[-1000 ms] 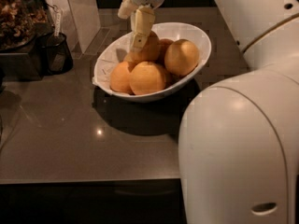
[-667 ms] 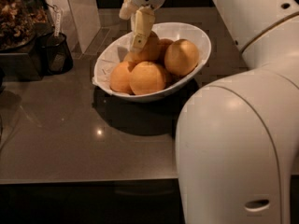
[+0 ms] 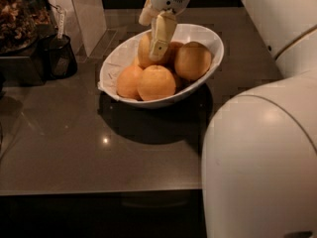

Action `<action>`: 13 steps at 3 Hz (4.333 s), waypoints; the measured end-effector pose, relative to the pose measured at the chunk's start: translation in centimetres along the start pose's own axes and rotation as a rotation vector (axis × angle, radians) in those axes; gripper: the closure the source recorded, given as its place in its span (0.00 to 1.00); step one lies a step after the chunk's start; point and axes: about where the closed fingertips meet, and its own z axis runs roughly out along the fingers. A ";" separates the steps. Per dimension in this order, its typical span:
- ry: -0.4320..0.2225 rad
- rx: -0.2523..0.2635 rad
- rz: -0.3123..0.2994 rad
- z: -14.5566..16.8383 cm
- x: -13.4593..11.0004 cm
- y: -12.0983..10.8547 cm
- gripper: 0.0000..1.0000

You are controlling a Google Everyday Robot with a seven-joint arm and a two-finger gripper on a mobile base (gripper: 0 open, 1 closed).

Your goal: Pick orange from white bowl

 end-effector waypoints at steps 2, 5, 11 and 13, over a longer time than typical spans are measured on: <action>-0.012 -0.030 0.048 0.1 1.5 1.7 0.19; -0.038 -0.039 0.043 0.3 1.2 1.5 0.21; -0.068 -0.081 0.062 2.0 2.2 2.0 0.62; -0.105 -0.037 0.050 0.4 1.8 2.3 1.00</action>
Offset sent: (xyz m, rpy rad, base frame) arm -0.0526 -0.0455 -0.0242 -0.0436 0.1846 -0.0066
